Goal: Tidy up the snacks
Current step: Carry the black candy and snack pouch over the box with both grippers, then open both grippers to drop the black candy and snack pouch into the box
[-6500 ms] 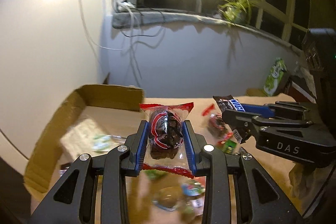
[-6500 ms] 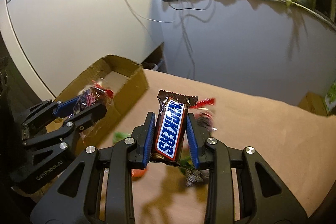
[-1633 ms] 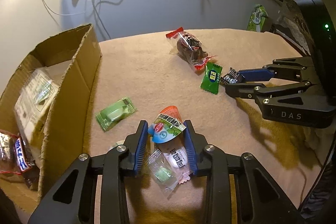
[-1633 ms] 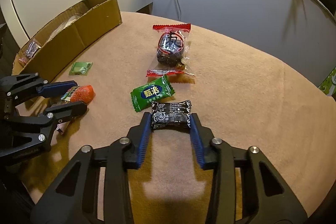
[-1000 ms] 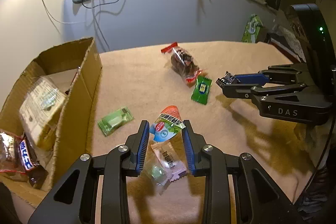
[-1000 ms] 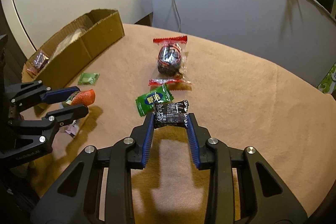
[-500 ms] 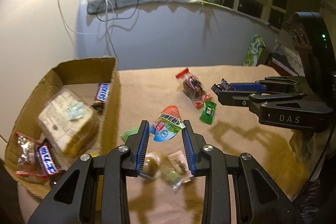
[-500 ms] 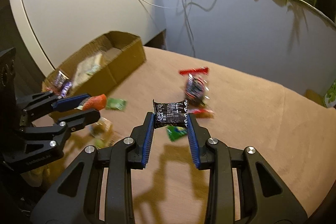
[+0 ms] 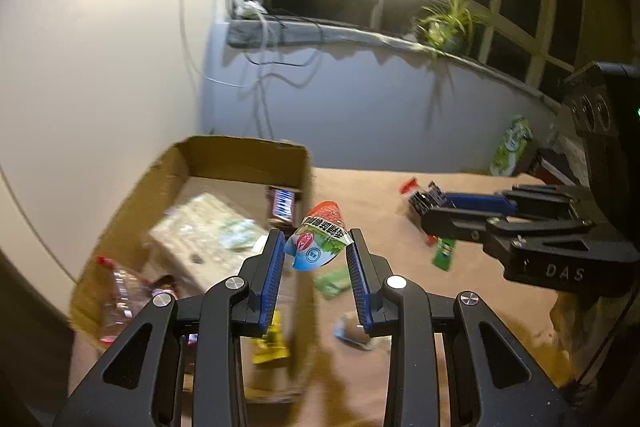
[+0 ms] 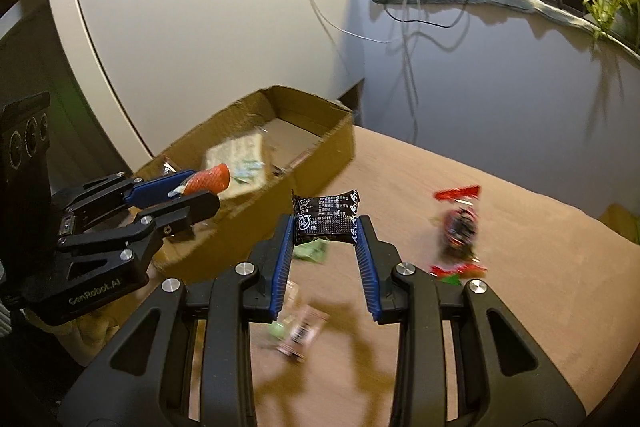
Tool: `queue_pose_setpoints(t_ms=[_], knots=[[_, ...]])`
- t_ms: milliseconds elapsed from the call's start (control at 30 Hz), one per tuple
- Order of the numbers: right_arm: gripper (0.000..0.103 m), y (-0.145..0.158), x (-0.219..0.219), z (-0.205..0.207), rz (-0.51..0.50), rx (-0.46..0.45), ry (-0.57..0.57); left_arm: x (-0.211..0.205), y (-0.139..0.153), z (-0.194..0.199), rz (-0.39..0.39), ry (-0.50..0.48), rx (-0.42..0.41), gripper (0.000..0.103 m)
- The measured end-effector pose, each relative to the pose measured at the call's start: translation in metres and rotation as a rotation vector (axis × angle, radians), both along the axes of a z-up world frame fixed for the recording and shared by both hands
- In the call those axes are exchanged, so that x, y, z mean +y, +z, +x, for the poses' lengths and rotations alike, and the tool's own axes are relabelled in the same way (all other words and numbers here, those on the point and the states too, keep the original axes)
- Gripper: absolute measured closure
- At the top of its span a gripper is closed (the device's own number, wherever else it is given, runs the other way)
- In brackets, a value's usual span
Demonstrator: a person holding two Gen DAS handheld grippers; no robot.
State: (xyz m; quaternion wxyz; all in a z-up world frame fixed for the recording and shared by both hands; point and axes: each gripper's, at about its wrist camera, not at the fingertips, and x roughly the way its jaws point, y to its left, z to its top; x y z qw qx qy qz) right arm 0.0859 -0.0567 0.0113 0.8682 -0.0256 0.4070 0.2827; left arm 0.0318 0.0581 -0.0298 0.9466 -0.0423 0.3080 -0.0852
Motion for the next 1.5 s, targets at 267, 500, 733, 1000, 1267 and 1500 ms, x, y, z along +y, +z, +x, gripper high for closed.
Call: queue_pose_setpoints(t_ms=[267, 500, 733, 1000, 1267, 1500], knots=[[0.071, -0.002, 0.037, -0.001, 0.012, 0.003, 0.051, 0.039, 0.003, -0.004, -0.013, 0.087, -0.018, 0.073], [0.071, -0.007, 0.060, -0.004, 0.008, 0.016, 0.085, 0.057, -0.002, -0.005, -0.007, 0.123, -0.013, 0.073], [0.071, -0.015, 0.078, -0.008, 0.000, 0.027, 0.122, 0.069, -0.005, -0.004, 0.000, 0.144, -0.008, 0.073], [0.071, -0.026, 0.100, -0.014, -0.017, 0.040, 0.170, 0.077, -0.009, -0.001, 0.003, 0.160, 0.006, 0.073], [0.069, -0.034, 0.112, -0.018, -0.036, 0.046, 0.195, 0.080, -0.011, 0.001, 0.005, 0.165, 0.014, 0.073], [0.067, -0.037, 0.117, -0.020, -0.050, 0.041, 0.210, 0.080, -0.011, 0.002, 0.011, 0.169, 0.015, 0.067]])
